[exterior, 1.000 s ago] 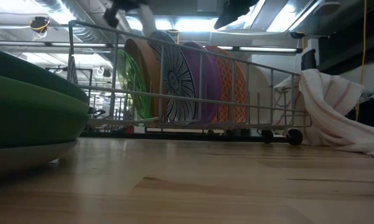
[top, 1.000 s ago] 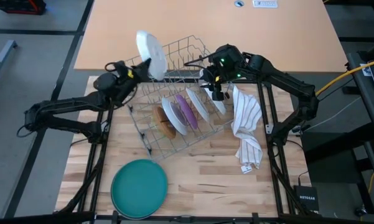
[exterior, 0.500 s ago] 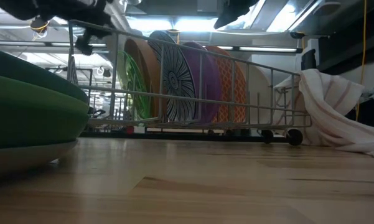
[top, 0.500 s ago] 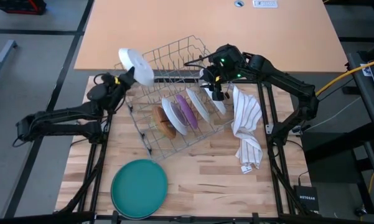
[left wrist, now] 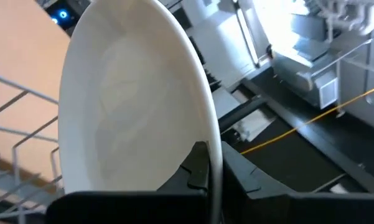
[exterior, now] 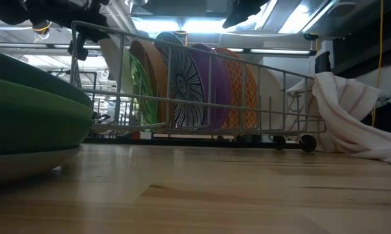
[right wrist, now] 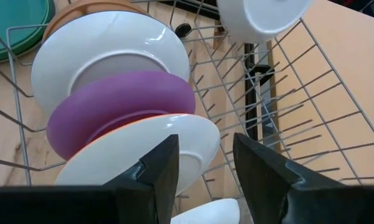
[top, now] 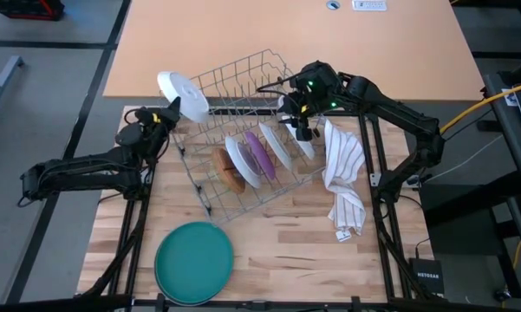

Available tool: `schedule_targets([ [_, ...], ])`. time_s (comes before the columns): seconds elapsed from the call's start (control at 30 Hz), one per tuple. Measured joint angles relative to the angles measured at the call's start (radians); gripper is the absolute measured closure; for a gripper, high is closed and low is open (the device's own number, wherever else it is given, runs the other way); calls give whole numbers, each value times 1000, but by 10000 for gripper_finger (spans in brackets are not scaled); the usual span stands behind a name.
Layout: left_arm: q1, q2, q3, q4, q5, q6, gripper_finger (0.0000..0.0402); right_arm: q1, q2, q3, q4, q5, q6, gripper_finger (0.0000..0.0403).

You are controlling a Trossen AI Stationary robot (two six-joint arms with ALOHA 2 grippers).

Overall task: Sort dishes
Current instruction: Put the white plate into the dish rack

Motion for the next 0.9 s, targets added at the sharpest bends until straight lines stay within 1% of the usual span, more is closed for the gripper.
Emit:
schedule_targets([
  [0.13,0,2,0,-90,2,-20,401,0,0,0,0,0,0,246],
  [0.33,0,2,0,-241,19,-106,401,0,0,0,0,0,0,246],
  [0.53,0,2,0,-312,16,-123,399,0,0,0,1,0,0,246],
  [0.7,1,7,1,-368,3,-117,381,0,0,0,-1,0,8,246],
  [0.9,2,21,1,-374,-6,-104,358,0,0,0,-2,0,9,246],
])
